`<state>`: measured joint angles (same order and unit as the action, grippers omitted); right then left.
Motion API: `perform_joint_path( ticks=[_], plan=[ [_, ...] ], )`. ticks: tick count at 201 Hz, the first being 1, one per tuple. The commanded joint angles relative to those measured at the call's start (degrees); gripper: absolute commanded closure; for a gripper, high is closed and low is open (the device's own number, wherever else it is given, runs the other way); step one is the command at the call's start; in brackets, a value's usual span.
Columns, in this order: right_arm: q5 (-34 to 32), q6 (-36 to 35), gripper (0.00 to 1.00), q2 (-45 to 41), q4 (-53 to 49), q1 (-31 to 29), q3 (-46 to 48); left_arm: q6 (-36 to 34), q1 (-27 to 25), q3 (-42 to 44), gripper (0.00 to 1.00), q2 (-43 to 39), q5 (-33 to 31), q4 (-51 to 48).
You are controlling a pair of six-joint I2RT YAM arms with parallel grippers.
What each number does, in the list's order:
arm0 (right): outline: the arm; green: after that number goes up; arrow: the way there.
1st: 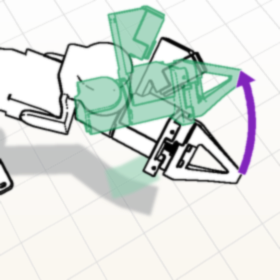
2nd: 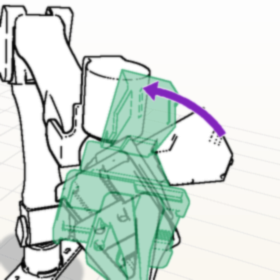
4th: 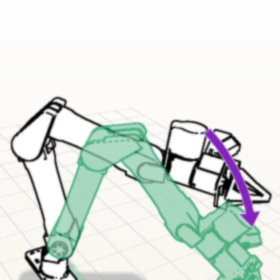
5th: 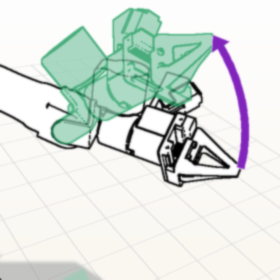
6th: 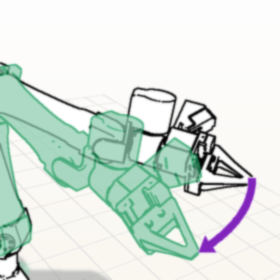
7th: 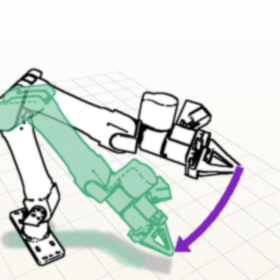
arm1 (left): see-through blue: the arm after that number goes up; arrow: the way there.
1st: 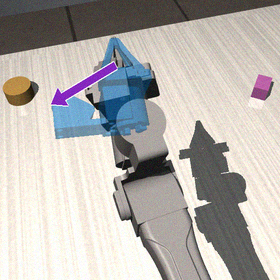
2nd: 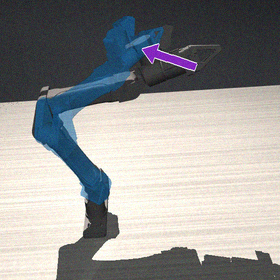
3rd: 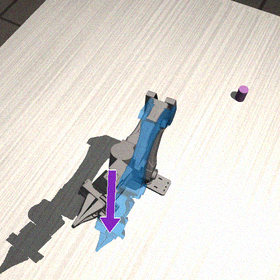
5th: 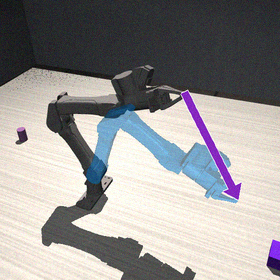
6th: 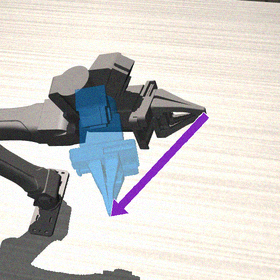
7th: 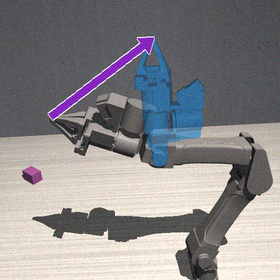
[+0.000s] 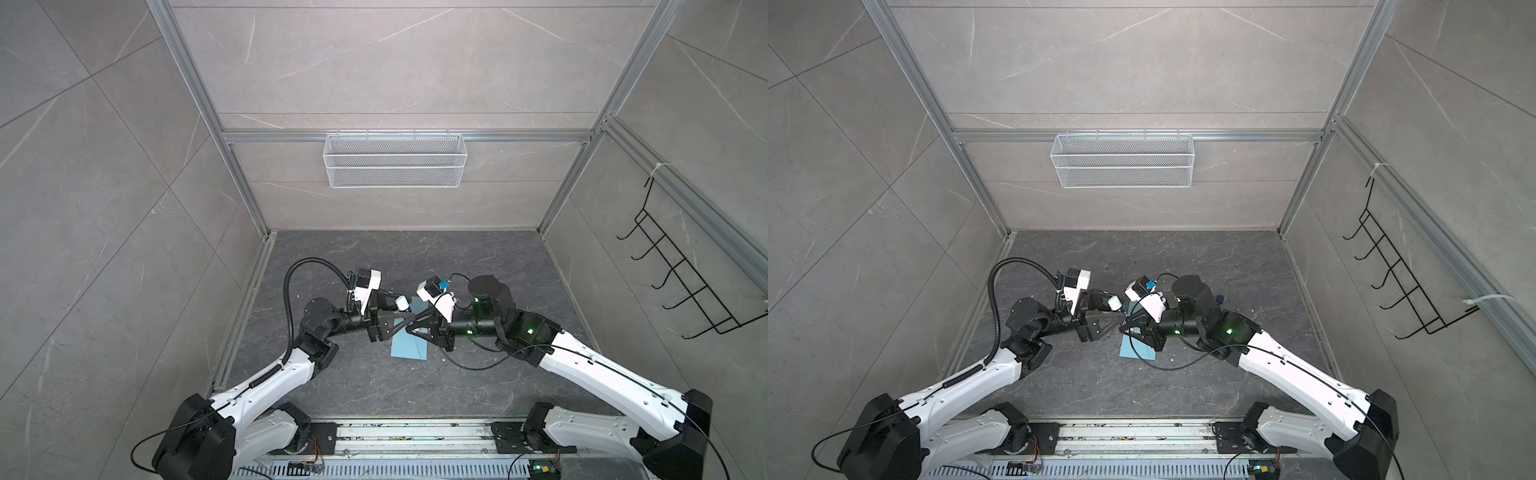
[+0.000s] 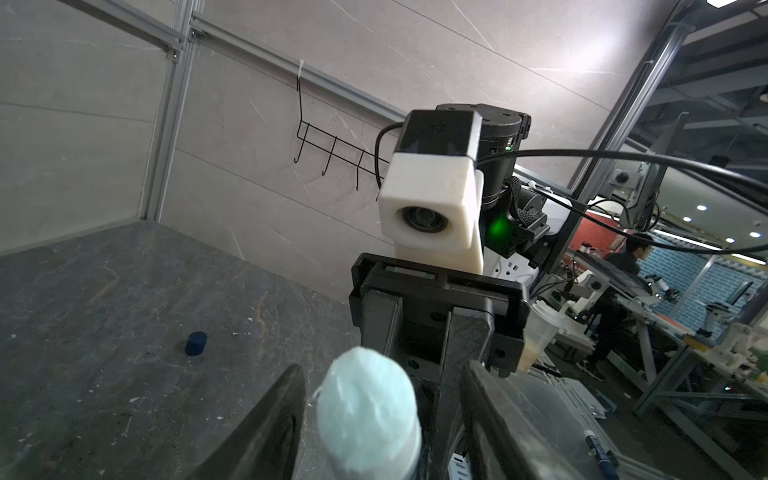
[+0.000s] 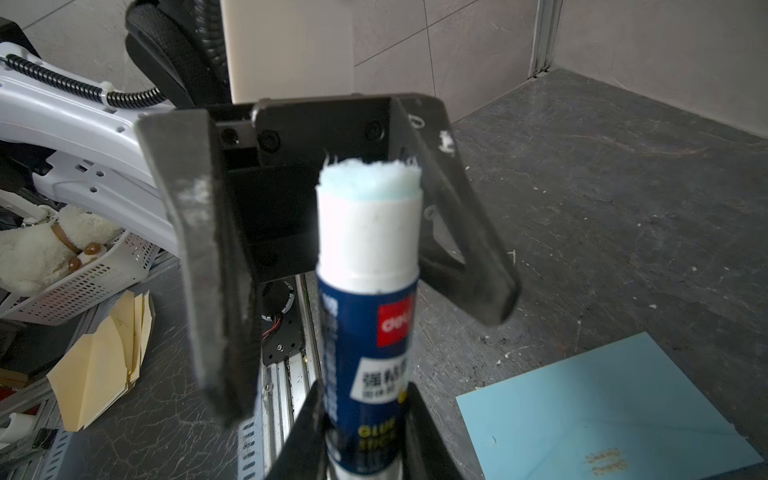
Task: Place the letter into the envelope and seal it
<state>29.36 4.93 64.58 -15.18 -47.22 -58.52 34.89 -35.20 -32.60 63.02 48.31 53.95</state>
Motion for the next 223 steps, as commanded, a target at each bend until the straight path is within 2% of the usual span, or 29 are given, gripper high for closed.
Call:
perform_joint_path(
  ticks=[1,30,52,76,115,167,202,223],
  plan=[
    [-0.5,0.6,1.00,-0.1,2.2,0.1,-1.7,0.6,0.2,-2.4,0.50,0.1,1.2,4.3],
    [-2.4,1.0,1.00,-0.2,3.2,0.1,-1.2,1.4,0.2,-2.2,0.62,0.5,0.4,4.6],
    [-4.1,1.3,1.00,-0.9,4.3,0.1,-0.6,2.1,0.3,-1.7,0.62,0.6,-0.5,5.5],
    [-5.3,1.6,1.00,-1.4,5.3,0.1,0.0,2.9,0.2,-1.1,0.52,0.6,-1.6,6.8],
    [-5.2,1.9,1.00,-1.3,5.9,0.1,0.1,3.3,0.1,-1.0,0.58,0.8,-2.7,7.0],
    [-5.4,1.7,1.00,-0.1,5.3,0.1,-0.5,2.5,0.0,-1.6,0.86,0.7,-4.1,4.3],
    [-6.3,1.2,1.00,0.4,3.9,0.0,-1.2,2.6,-0.1,-2.9,1.00,1.3,-5.1,1.2],
    [-7.1,0.9,0.87,0.4,3.0,0.1,-1.7,3.0,-0.4,-3.1,1.00,1.5,-6.7,0.5]
  ],
)
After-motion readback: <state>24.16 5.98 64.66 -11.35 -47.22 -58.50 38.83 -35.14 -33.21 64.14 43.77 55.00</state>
